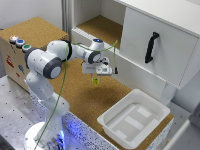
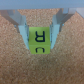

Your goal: Rotate the yellow block towards the left

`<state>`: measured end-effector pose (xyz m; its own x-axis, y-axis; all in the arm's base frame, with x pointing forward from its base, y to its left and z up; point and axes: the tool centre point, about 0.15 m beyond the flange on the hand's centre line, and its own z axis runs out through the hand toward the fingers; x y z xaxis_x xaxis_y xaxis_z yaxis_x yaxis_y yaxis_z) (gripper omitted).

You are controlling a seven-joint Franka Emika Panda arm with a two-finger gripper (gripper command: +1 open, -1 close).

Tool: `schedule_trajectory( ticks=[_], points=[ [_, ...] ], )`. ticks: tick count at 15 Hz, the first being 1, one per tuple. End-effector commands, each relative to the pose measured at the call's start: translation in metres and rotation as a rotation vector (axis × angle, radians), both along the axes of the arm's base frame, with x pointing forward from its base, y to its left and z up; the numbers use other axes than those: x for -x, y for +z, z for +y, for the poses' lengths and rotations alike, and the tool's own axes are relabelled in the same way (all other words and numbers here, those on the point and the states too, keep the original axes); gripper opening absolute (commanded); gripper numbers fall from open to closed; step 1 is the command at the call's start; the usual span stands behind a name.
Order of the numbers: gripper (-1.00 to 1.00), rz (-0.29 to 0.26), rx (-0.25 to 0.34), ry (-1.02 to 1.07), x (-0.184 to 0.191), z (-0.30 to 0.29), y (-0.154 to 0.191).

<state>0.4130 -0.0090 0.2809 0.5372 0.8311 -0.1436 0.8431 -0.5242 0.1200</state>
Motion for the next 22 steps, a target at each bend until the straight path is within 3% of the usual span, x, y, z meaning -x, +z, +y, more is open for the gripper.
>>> schedule_trajectory(
  ticks=[1, 4, 10, 13, 22],
  points=[
    [-1.00, -0.026, 0.109, 0.244, 0.002, 0.008, 0.016],
    [-1.00, 0.033, 0.046, 0.365, 0.016, 0.003, -0.001],
    [-1.00, 0.095, -0.130, 0.486, 0.031, -0.028, -0.023],
    [-1.00, 0.069, -0.183, 0.527, 0.021, -0.022, -0.036],
    [-1.00, 0.005, -0.110, 0.638, -0.002, 0.008, -0.066]
  ],
)
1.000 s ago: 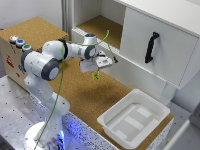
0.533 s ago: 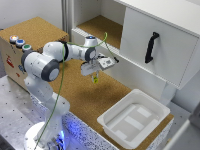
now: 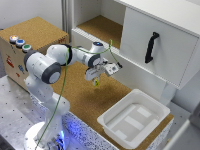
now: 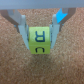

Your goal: Rotate the yellow block towards the left

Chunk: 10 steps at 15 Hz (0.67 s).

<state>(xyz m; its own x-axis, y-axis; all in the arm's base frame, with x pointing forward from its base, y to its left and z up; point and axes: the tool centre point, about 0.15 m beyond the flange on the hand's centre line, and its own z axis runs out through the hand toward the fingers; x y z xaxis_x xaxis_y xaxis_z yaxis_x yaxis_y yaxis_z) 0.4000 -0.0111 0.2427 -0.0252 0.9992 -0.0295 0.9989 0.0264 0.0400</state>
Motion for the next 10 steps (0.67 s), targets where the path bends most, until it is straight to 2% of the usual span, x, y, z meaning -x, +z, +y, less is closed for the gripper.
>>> schedule_trajectory(
  ticks=[1, 5, 9, 10],
  points=[
    [-1.00, -0.046, 0.014, 0.036, -0.016, 0.010, -0.033],
    [-1.00, 0.016, 0.045, 0.030, -0.017, 0.002, -0.046],
    [-1.00, -0.002, 0.067, 0.015, -0.021, -0.002, -0.041],
    [1.00, 0.004, 0.058, 0.026, -0.019, 0.000, -0.032]
  ],
)
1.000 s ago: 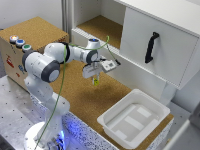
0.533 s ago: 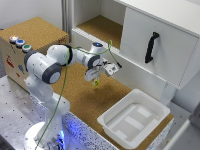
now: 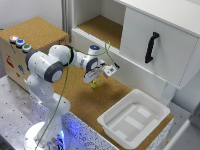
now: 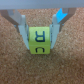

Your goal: Rotate the yellow block towards the left

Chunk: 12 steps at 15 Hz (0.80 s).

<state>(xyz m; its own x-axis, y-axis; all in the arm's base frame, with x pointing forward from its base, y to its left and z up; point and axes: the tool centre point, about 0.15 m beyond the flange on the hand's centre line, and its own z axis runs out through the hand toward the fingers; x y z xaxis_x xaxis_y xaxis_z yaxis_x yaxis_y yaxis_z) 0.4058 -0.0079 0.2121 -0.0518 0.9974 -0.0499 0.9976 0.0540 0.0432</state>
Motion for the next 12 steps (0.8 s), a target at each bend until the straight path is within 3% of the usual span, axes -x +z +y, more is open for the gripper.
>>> schedule_trajectory(
  ticks=[1, 5, 9, 12],
  points=[
    [1.00, -0.011, 0.016, 0.004, -0.011, -0.002, 0.014],
    [1.00, -0.016, -0.066, 0.022, 0.002, 0.008, 0.074],
    [1.00, -0.053, -0.090, 0.020, 0.021, 0.014, 0.117],
    [1.00, -0.030, -0.072, -0.104, 0.039, 0.007, 0.126]
  ],
)
